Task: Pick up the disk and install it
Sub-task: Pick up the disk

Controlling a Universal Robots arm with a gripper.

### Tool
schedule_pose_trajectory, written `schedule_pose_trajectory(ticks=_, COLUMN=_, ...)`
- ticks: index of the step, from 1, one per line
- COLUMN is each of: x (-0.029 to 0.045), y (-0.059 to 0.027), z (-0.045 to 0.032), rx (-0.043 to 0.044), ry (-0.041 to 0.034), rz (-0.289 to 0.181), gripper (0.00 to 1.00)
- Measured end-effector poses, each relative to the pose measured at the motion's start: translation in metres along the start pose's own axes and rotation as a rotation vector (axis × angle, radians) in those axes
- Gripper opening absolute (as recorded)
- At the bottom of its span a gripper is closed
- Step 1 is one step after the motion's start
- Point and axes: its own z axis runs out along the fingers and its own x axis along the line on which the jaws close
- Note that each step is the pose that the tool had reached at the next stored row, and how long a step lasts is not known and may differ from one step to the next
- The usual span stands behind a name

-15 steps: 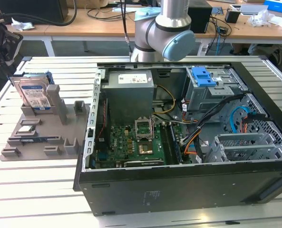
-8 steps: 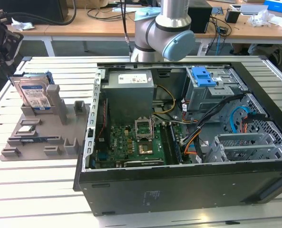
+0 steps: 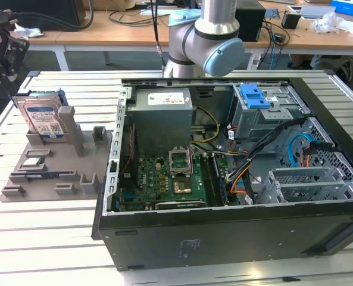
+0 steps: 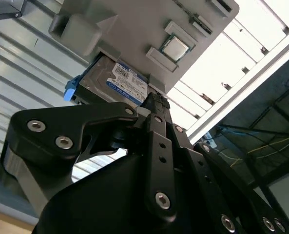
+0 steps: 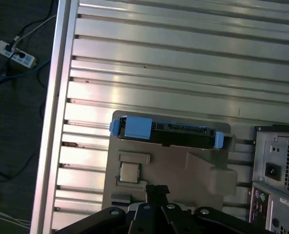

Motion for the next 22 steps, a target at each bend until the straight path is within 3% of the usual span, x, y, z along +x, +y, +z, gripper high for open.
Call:
schedule_pose_trajectory(ticks=5, x=0.0000, y=0.0000, z=0.0000, rx=-0.0014, ry=0.0017, rz=-0.058, gripper=0.11)
schedule_pose_trajectory(ticks=8, x=0.0000, y=0.0000, z=0.0000, rx=-0.0033, ry=0.0040, rz=-0.138, gripper=0.11)
schedule_pose_trajectory(ticks=15, x=0.0000, y=0.0000, z=0.0000, rx=-0.0068, ry=0.0081, rz=-0.277, gripper=0.11)
schedule_pose_trajectory(ticks=22, x=0.0000, y=-0.0001, z=0.0000, rx=-0.0063, ry=0.0111, rz=-0.357, gripper=0.11)
